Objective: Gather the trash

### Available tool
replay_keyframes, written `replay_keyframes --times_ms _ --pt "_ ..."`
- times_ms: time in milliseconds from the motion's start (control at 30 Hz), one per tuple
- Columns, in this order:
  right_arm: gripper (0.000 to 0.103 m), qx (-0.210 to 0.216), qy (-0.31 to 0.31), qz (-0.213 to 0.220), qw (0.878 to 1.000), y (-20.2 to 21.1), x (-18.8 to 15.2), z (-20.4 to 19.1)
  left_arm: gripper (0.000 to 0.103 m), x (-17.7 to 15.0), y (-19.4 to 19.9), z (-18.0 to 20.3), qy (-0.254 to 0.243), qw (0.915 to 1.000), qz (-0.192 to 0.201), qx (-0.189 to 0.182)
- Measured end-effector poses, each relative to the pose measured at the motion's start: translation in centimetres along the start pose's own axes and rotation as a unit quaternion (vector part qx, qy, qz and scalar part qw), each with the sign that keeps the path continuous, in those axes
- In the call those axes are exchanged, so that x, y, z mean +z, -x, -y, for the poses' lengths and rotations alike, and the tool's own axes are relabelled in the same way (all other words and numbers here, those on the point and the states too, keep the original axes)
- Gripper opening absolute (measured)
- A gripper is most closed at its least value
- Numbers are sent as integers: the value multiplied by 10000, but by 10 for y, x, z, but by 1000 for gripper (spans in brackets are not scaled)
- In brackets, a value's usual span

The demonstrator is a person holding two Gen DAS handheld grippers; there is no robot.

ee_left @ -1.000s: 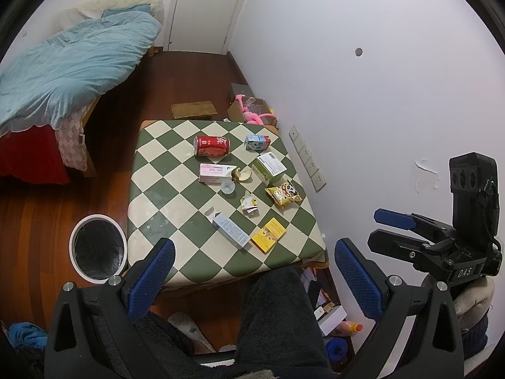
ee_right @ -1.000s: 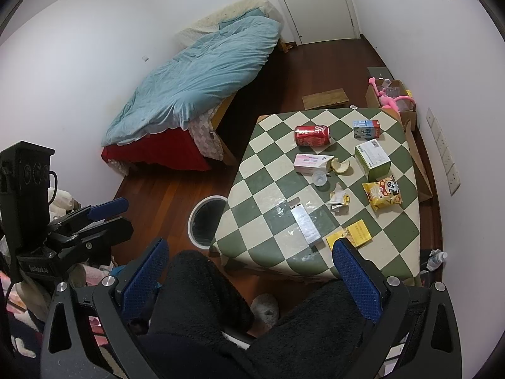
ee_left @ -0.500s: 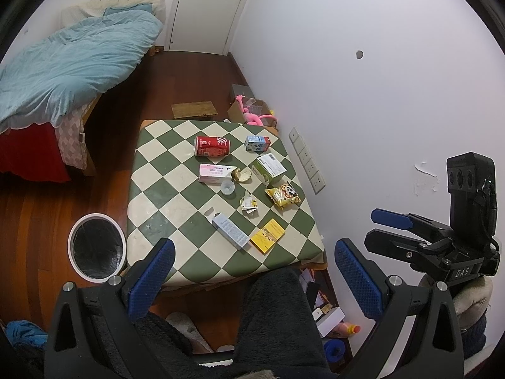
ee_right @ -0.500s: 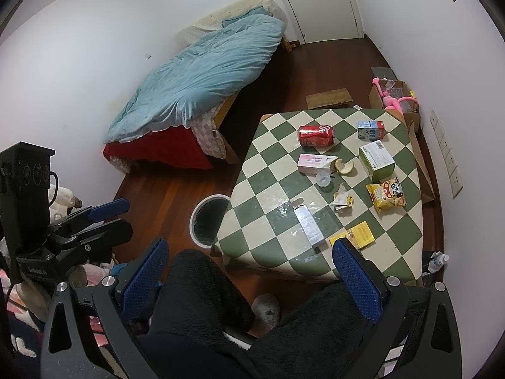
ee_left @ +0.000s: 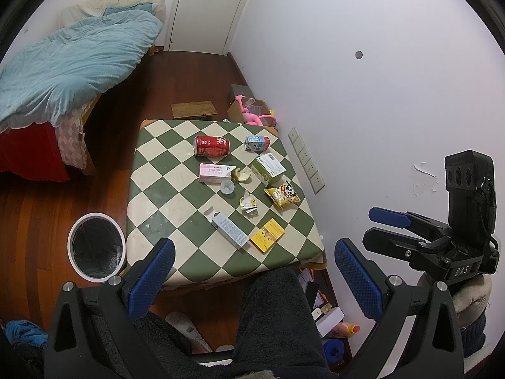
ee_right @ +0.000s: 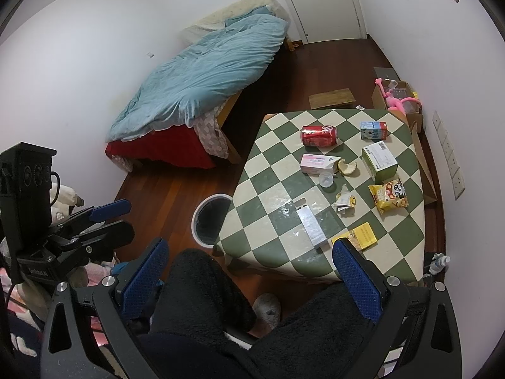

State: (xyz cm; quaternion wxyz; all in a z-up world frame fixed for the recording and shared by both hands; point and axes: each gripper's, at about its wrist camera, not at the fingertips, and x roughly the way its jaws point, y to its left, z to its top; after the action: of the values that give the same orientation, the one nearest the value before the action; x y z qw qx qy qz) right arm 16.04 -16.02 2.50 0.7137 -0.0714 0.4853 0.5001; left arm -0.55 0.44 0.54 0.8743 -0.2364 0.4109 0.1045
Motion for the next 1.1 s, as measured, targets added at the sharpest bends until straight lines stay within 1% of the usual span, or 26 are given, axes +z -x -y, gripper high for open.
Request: replay_keyframes --times_ms 1100 --pt "103 45 0 -9 10000 0 2 -1 103 0 1 -1 18 10000 16 -1"
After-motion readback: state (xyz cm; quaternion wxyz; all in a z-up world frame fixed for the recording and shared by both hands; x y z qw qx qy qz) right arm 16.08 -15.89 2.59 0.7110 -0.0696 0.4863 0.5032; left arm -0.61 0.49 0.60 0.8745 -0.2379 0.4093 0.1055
